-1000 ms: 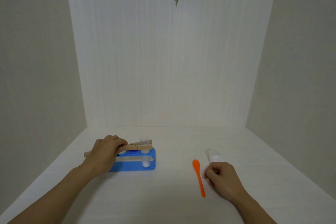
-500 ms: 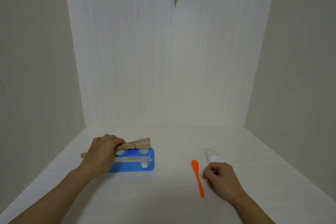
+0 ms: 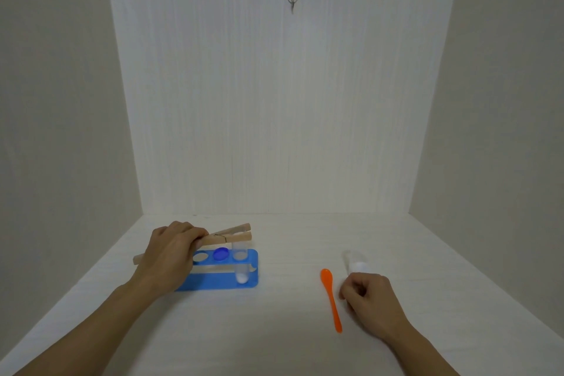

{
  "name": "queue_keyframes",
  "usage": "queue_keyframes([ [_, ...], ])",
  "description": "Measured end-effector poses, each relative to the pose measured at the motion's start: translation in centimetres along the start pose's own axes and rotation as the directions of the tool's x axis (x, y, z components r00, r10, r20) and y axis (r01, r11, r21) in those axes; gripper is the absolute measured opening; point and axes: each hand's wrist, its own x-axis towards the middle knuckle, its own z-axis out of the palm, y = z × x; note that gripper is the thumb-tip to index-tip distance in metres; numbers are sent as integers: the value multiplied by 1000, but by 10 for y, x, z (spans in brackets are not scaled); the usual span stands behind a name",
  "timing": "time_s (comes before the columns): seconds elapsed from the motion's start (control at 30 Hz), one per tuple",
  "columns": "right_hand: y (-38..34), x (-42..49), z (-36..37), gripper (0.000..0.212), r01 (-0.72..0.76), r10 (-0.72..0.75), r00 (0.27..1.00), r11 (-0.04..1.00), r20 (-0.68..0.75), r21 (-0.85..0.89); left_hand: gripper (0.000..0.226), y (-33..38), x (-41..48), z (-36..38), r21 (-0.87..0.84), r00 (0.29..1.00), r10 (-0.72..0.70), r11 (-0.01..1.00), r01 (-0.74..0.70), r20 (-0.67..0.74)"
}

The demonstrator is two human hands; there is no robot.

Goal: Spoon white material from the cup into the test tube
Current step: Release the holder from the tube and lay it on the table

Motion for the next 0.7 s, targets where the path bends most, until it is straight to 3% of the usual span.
queue_keyframes([
  [0.37,0,-4,3,17,100,-107,993,987,-43,-127,20,0,2,-2,29,999,22,999,-20,-43],
  [0.7,1,-5,4,15,82,-86,996,986,-23,-142,20,1,4,-4,43,998,10,999,-7,-58],
])
